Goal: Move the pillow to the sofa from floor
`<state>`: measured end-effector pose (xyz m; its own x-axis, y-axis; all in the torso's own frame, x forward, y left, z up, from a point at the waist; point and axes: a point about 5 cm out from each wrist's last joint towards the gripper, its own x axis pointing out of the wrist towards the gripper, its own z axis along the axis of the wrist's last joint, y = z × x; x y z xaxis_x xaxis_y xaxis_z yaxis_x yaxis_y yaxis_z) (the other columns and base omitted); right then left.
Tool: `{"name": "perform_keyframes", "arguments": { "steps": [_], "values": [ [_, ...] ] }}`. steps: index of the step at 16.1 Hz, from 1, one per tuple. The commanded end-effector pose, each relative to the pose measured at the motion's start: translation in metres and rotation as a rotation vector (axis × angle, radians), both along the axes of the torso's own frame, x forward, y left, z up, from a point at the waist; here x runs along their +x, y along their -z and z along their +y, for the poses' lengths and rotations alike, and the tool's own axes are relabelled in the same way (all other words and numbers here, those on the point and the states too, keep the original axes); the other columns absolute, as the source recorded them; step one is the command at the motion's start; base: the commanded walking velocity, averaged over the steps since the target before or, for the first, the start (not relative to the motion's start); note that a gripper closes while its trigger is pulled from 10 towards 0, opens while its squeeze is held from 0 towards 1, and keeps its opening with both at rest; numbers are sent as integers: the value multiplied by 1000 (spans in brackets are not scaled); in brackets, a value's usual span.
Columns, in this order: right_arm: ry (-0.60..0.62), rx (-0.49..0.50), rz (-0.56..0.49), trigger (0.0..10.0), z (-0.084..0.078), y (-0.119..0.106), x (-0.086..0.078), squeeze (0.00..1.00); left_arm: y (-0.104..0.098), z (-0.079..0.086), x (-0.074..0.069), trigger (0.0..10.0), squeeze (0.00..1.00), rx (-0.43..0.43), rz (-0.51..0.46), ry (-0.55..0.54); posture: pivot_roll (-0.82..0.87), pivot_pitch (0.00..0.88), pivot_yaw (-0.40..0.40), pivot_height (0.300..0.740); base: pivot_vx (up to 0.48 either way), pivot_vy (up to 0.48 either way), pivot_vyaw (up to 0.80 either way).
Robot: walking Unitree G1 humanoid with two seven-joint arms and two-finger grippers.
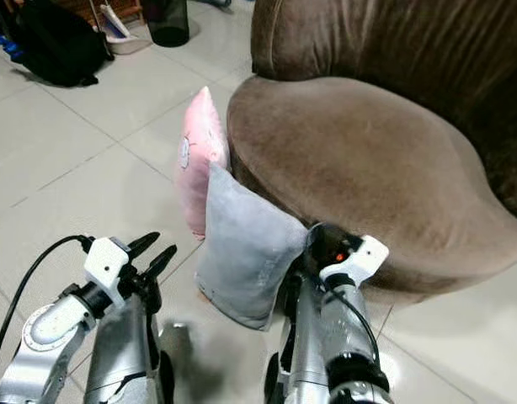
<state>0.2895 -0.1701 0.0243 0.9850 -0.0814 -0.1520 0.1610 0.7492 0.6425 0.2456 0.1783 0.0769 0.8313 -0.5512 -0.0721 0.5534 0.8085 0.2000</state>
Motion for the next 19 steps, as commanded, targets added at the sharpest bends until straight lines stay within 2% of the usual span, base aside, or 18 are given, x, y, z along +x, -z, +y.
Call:
{"name": "perform_keyframes", "arguments": {
  "steps": [1,4,12,13,14,15,16,17,18,19],
  "values": [
    [19,76,-5,10000,-3,2,-2,1000,1,1,-3,10000,0,3,15,9,241,193,-56,450,0,0,0],
    [13,152,-18,10000,3,3,0,1000,-2,5,-5,10000,0,7,20,9,253,204,-56,450,0,0,0],
    [-25,198,43,10000,25,4,15,1000,-16,25,-20,10000,0,70,40,22,335,276,-22,450,0,0,0],
    [-33,195,55,10000,29,4,18,263,-18,27,-22,10000,0,81,45,29,342,281,-19,450,0,0,0],
    [-34,191,64,10000,32,3,20,0,-18,29,-23,10000,0,88,51,33,348,286,-16,450,0,0,0],
    [-30,195,63,10000,33,2,21,0,-19,30,-24,10000,0,94,53,33,360,288,-20,450,0,0,0],
    [-30,202,53,8824,35,0,23,0,-19,31,-25,10000,0,98,55,31,364,288,-23,450,0,0,0],
    [-26,204,45,2431,35,-2,24,0,-20,32,-25,10000,0,100,54,23,366,286,-29,450,0,0,0],
    [-24,206,43,0,34,-2,25,0,-19,33,-26,10000,0,100,54,18,366,286,-29,450,0,0,0],
    [-23,203,43,0,33,-1,25,0,-19,32,-26,10000,0,99,56,14,367,282,-33,450,0,0,0]
  ]
}}
